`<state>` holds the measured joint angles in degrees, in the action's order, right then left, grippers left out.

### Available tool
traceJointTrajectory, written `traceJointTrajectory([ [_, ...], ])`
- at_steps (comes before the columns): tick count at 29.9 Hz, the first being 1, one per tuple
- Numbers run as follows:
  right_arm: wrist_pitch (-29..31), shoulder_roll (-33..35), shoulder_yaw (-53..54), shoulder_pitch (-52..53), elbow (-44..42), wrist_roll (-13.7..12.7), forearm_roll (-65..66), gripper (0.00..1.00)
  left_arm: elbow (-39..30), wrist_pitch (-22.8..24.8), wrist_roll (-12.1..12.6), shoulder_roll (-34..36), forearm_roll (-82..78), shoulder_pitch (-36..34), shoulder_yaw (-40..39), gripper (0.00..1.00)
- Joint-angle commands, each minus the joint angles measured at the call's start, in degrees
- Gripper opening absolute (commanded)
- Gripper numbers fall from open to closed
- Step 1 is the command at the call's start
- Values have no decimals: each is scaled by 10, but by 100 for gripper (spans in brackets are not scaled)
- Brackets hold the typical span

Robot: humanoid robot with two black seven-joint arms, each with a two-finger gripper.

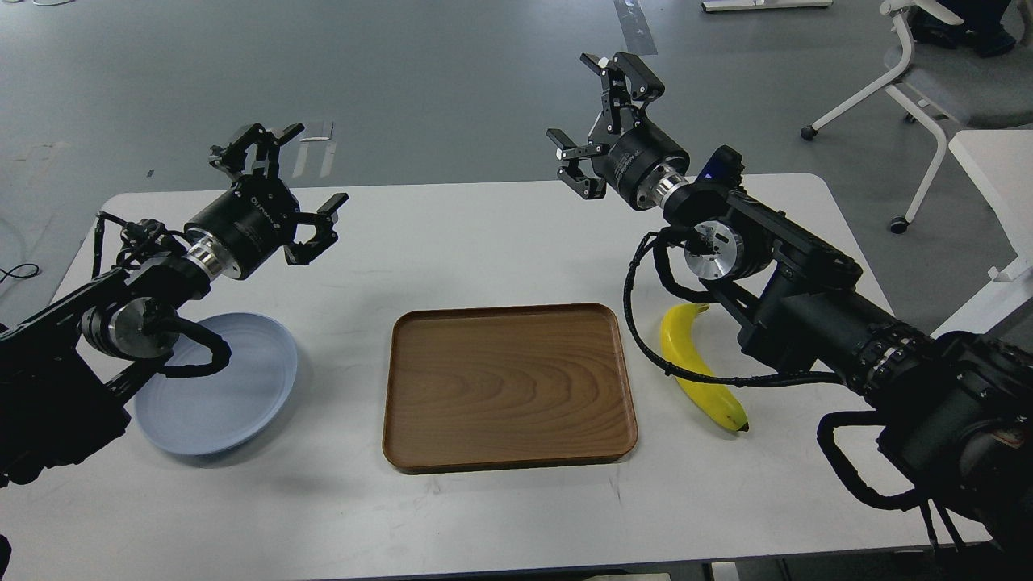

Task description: Place banana on plate with both arms

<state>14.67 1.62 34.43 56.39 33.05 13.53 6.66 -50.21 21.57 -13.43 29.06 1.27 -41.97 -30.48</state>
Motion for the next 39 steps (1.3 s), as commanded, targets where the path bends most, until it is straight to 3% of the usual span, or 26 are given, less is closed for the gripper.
traceJointTrajectory([
  [1, 0, 4, -1, 0, 0, 0, 0, 100, 0, 1, -4, 6, -1, 1, -1, 98],
  [6, -1, 7, -1, 0, 0, 1, -1, 100, 1, -22, -10, 1, -24, 2, 4, 98],
  [23, -1, 7, -2, 0, 1, 0, 0, 100, -8, -31, -6, 0, -29, -14, -2, 98],
  [28, -1, 7, -2, 0, 0, 0, 0, 100, -8, -50, -10, -4, -56, -21, 3, 98],
  [33, -1, 7, -2, 0, 0, 0, 0, 100, -8, -131, -10, -27, -190, -27, -1, 98],
  [39, -2, 7, -2, 0, 0, 0, 0, 100, -7, -118, -9, -39, -133, -21, -12, 98],
])
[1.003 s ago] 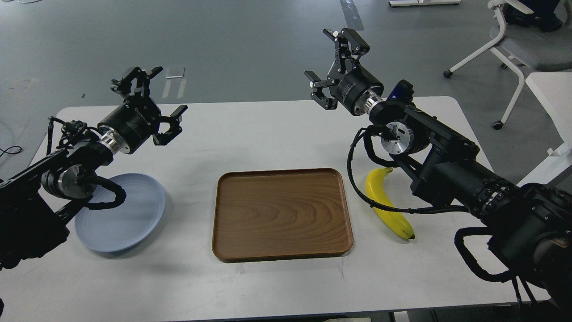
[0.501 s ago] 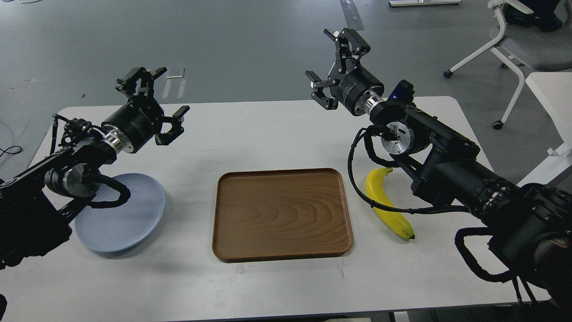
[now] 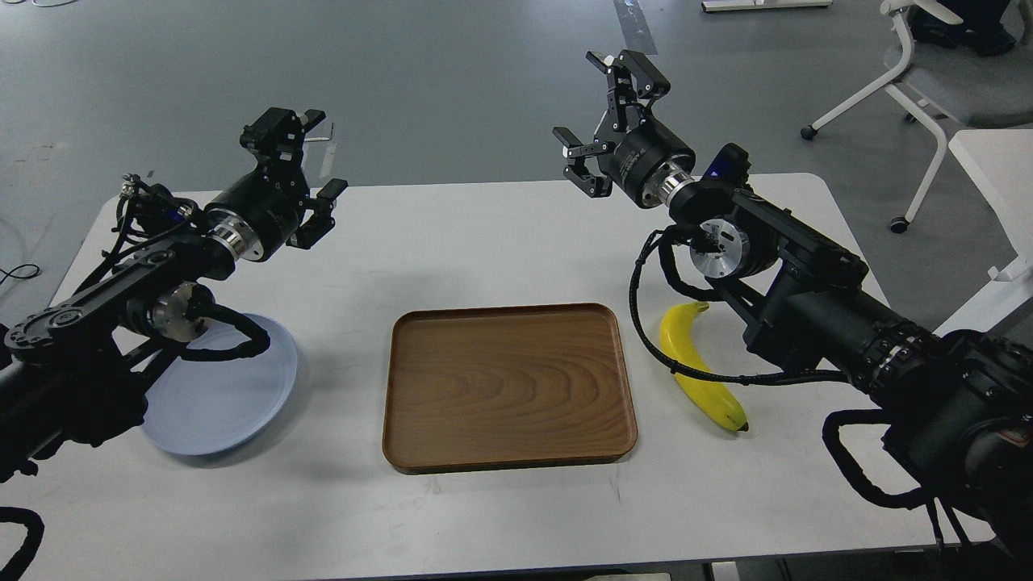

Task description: Place banana on plate with both arms

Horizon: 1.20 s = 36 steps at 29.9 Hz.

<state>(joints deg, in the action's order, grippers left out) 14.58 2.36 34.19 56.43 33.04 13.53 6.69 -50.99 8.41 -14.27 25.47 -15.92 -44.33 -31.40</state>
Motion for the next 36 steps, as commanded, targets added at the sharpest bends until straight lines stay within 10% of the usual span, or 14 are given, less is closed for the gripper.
traceJointTrajectory([
  [1, -2, 0, 0, 0, 0, 0, 0, 100, 1, 19, -1, -2, 48, 3, -2, 98],
  [29, 8, 21, 0, 7, 5, -68, -1, 100, -3, 52, -24, 19, 69, 14, 6, 98],
  [36, 8, 21, -1, 3, 4, -68, -1, 100, 1, 44, -65, 20, 41, 7, 0, 98],
])
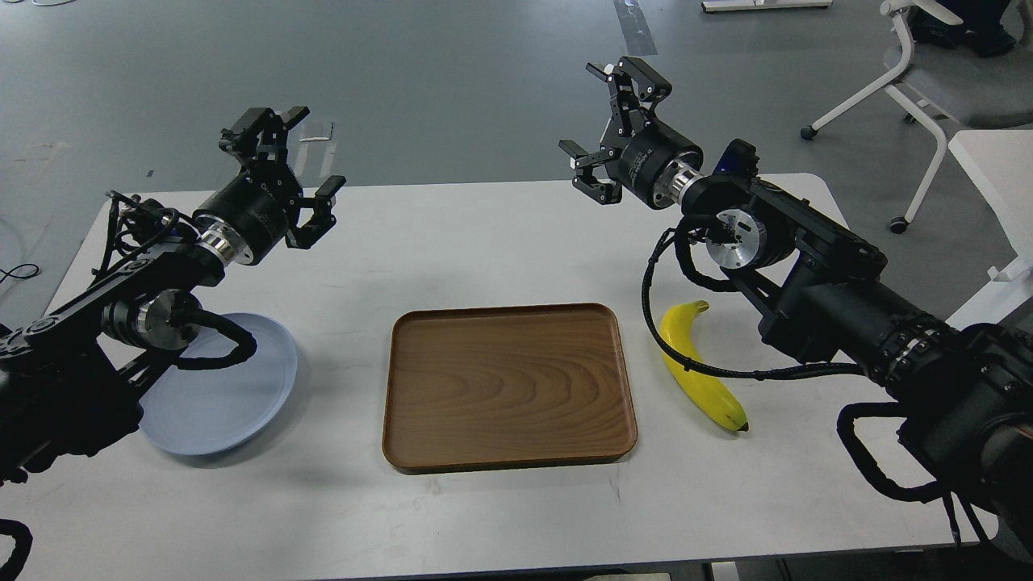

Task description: Place banana on plate with both arms

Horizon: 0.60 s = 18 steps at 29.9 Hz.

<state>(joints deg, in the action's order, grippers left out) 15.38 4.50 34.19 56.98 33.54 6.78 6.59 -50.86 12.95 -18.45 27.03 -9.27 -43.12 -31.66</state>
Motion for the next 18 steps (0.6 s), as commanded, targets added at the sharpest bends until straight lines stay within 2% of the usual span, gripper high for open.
traceJointTrajectory([
  [1, -1, 0, -1, -2, -1, 0, 0, 100, -1, -2, -33, 7, -42, -7, 4, 98],
  [3, -3, 1, -5, 1, -1, 0, 0, 100, -1, -30, -86, 14, -166, -12, 6, 98],
  [4, -3, 1, -5, 1, -1, 0, 0, 100, -1, -30, -86, 15, -167, -12, 6, 98],
  [5, -5, 1, -11, 3, -1, 0, 0, 100, -5, -71, -96, 16, -242, -12, 7, 98],
  [6, -5, 5, -15, 5, -1, 0, 0, 100, -8, -116, -96, 16, -309, -11, 9, 98],
  [8, -6, 16, -18, 9, -1, 1, 0, 100, -20, -149, -96, 20, -375, -10, 13, 98],
  [13, -10, 29, -18, 7, -3, 4, 0, 100, -59, -151, -96, 57, -413, -12, 24, 98],
  [15, -17, 35, -18, 4, -4, 5, 0, 100, -59, -157, -96, 72, -475, -15, 37, 98],
  [18, -32, 38, -18, 5, -4, 5, 0, 100, -74, -200, -96, 91, -614, -10, 55, 96],
])
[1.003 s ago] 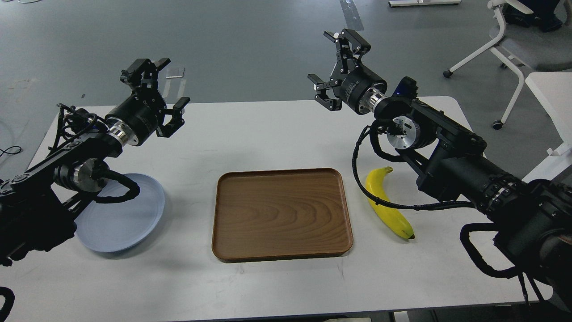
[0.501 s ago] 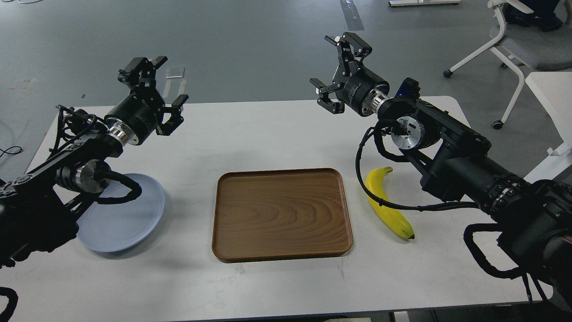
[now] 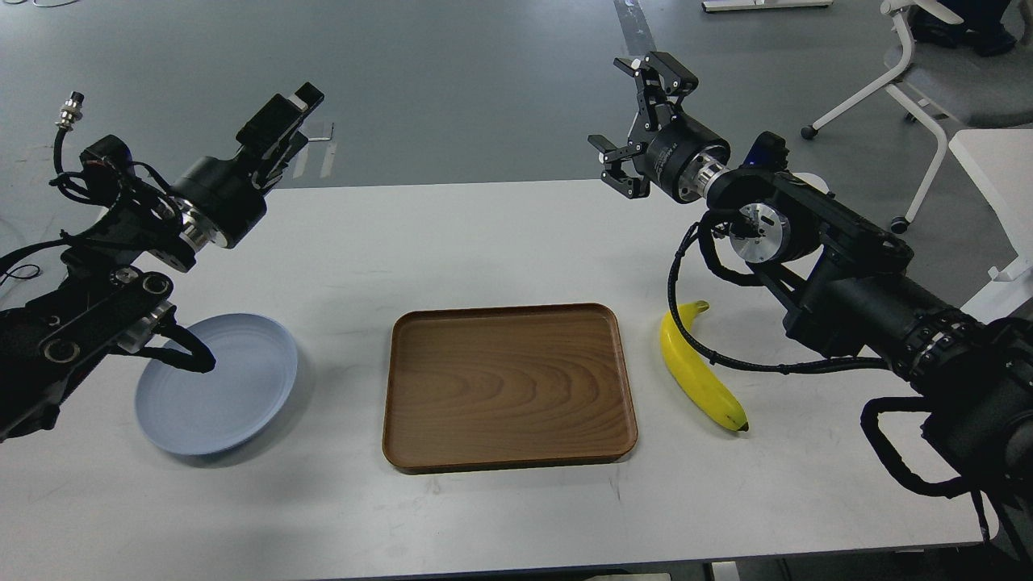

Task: Place banana on plate with both arms
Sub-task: 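Lower the left gripper and grasp the light blue plate's rim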

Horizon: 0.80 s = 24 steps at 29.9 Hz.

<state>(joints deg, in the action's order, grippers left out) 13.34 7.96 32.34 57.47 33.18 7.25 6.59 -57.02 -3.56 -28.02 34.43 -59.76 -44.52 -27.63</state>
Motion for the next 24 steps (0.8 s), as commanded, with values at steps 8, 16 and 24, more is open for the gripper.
traceJointTrajectory([
  [8, -31, 23, -8, -3, 3, 1, 0, 100, -20, -169, 0, 106, -251, 39, 179, 81],
  [16, -31, 22, -9, -4, 3, 1, 0, 100, 0, -172, 0, 165, -173, 96, 205, 89],
  [24, -31, 21, -9, -10, 3, 1, 0, 100, 6, -172, 0, 187, -135, 120, 212, 89],
])
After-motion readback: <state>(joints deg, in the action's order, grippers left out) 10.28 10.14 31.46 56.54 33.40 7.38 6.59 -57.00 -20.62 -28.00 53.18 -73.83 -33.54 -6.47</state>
